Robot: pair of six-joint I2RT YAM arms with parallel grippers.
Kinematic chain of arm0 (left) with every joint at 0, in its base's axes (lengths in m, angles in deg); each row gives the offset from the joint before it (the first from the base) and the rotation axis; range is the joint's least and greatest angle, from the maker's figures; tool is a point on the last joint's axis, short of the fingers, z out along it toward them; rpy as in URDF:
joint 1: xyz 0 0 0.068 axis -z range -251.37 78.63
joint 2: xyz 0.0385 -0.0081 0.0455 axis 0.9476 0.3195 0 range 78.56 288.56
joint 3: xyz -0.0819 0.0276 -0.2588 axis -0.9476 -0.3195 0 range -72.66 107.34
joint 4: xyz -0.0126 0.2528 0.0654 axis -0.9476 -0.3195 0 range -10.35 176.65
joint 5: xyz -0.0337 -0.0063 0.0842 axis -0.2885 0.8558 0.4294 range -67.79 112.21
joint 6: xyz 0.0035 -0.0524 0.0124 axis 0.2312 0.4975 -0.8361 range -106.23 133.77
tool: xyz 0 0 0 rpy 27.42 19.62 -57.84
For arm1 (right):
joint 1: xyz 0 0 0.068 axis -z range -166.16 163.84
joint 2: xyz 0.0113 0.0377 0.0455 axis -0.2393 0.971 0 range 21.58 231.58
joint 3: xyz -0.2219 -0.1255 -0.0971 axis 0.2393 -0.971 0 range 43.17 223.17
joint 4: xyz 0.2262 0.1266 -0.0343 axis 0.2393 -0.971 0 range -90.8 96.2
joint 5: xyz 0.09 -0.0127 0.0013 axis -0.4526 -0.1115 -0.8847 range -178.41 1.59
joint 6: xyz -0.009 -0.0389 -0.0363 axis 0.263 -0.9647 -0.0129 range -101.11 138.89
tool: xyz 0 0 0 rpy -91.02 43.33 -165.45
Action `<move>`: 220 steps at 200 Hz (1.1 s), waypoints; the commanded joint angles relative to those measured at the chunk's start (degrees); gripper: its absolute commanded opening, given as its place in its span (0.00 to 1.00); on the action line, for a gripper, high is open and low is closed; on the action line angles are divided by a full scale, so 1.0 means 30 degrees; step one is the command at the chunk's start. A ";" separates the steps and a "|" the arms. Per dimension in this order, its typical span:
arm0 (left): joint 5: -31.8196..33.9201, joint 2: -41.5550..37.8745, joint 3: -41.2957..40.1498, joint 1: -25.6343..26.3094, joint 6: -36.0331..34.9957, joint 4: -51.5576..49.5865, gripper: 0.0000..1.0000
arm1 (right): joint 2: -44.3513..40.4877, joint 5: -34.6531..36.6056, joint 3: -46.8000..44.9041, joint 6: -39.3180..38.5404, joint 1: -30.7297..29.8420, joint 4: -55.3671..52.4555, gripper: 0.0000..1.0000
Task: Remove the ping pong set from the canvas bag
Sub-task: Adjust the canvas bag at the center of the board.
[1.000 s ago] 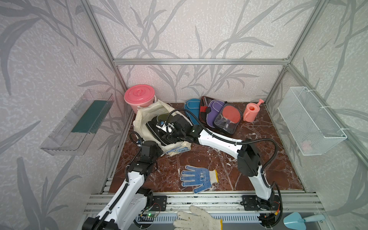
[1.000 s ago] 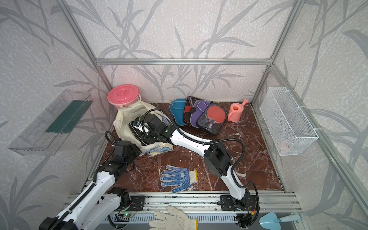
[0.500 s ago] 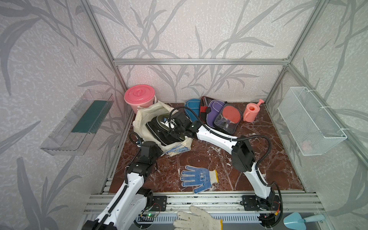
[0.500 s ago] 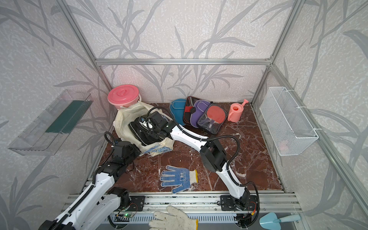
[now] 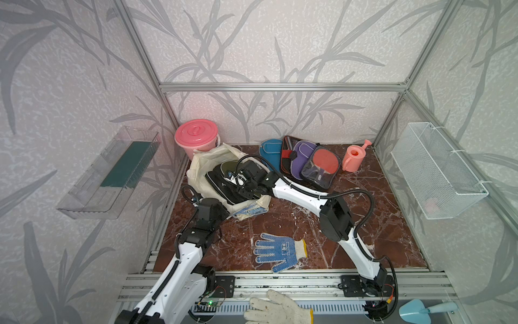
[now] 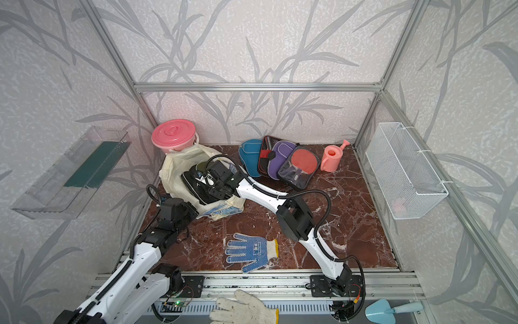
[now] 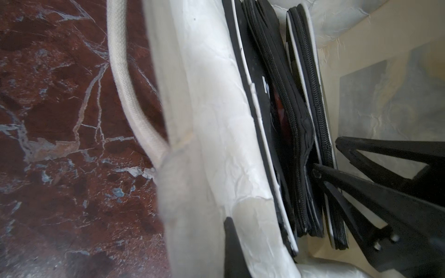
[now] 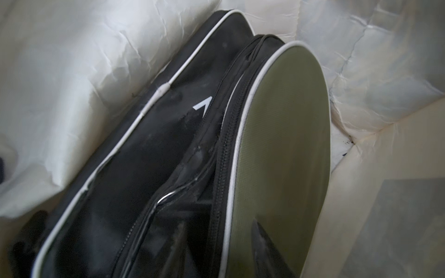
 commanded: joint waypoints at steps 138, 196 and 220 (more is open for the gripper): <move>0.0600 -0.0513 0.1197 -0.0110 -0.0511 -0.0748 0.00 | 0.4108 0.3442 0.5859 0.1309 0.0788 -0.3261 0.04; 0.1037 -0.0253 0.1220 -0.0134 -0.0707 -0.0534 0.00 | 0.2214 0.2077 0.5096 0.2554 0.1085 -0.3188 0.00; 0.1509 -0.0043 0.1287 -0.0148 -0.0955 -0.0178 0.00 | 0.1187 0.0894 0.4976 0.3380 0.1294 -0.3427 0.00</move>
